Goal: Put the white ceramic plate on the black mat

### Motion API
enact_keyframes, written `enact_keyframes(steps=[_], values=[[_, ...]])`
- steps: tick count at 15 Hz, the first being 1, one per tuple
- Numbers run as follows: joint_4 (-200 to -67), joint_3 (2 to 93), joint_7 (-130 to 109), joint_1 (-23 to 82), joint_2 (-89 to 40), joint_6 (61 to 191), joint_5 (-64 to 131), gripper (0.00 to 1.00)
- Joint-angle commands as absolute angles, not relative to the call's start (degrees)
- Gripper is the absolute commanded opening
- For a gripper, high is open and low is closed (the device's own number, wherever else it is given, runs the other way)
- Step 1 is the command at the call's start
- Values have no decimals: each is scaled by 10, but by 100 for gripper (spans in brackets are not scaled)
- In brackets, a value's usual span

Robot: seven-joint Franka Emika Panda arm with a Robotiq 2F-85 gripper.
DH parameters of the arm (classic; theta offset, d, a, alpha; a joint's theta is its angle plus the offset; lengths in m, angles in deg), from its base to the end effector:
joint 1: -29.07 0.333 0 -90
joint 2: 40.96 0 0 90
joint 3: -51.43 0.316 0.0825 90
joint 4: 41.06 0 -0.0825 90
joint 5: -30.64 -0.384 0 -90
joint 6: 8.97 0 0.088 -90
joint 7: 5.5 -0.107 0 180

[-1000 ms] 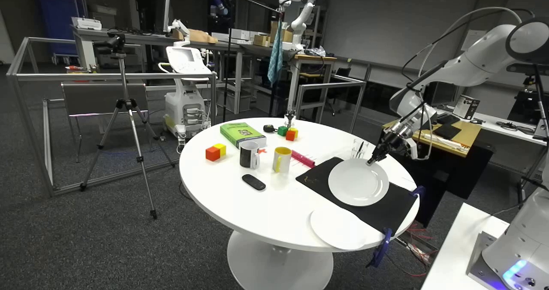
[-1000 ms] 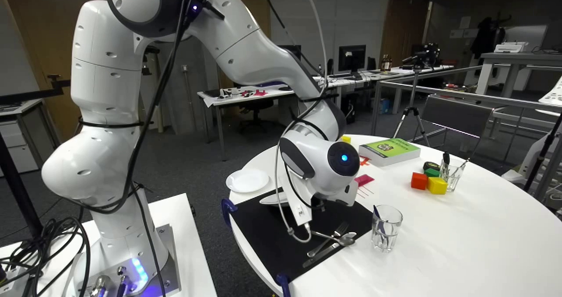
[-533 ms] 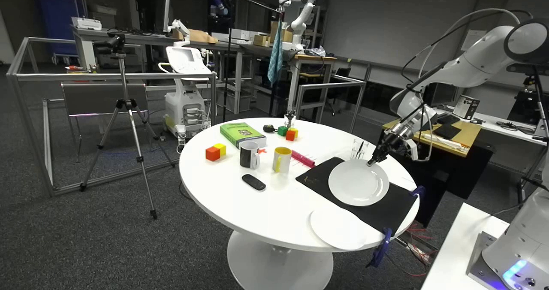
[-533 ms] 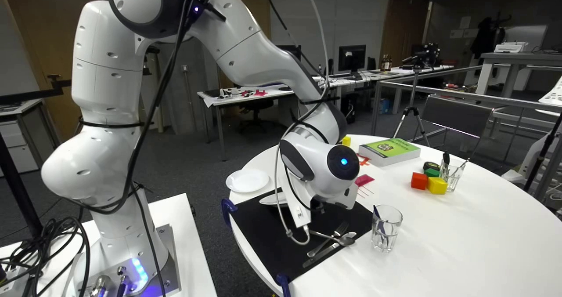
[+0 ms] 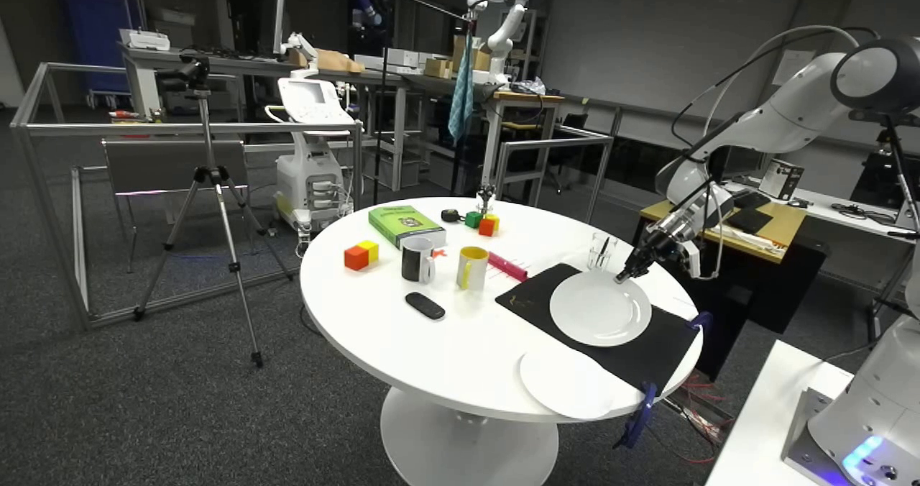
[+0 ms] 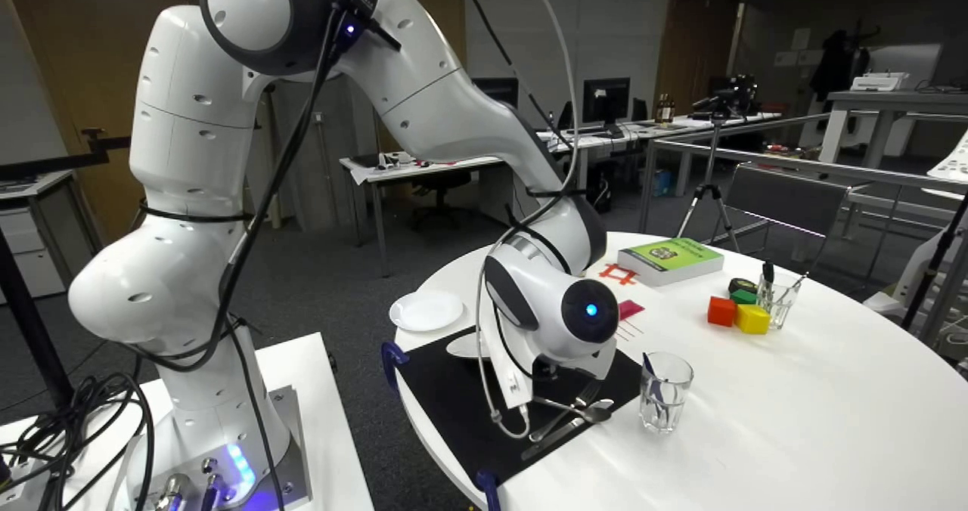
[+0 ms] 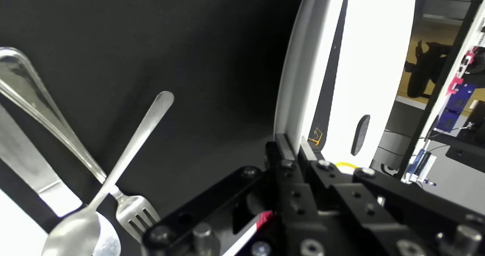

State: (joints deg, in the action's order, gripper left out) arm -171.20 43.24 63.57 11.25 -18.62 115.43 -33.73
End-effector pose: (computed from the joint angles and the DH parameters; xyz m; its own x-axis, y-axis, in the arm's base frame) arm 0.4576 -0.1888 0.1659 0.9661 -0.2031 0.1592 -0.0380 -0.7222 -0.6906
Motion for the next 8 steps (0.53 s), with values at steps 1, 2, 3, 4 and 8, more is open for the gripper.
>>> enact_keyframes(steps=[1, 2, 3, 4, 8], values=[[-1691, 427, 687, 110, -147, 1150, -359, 1], [-1684, 426, 692, 109, -138, 1144, -361, 1], [-1681, 424, 697, 108, -133, 1136, -361, 1], [-1676, 422, 701, 108, -127, 1131, -361, 1], [-1658, 420, 708, 102, -101, 1109, -364, 1]])
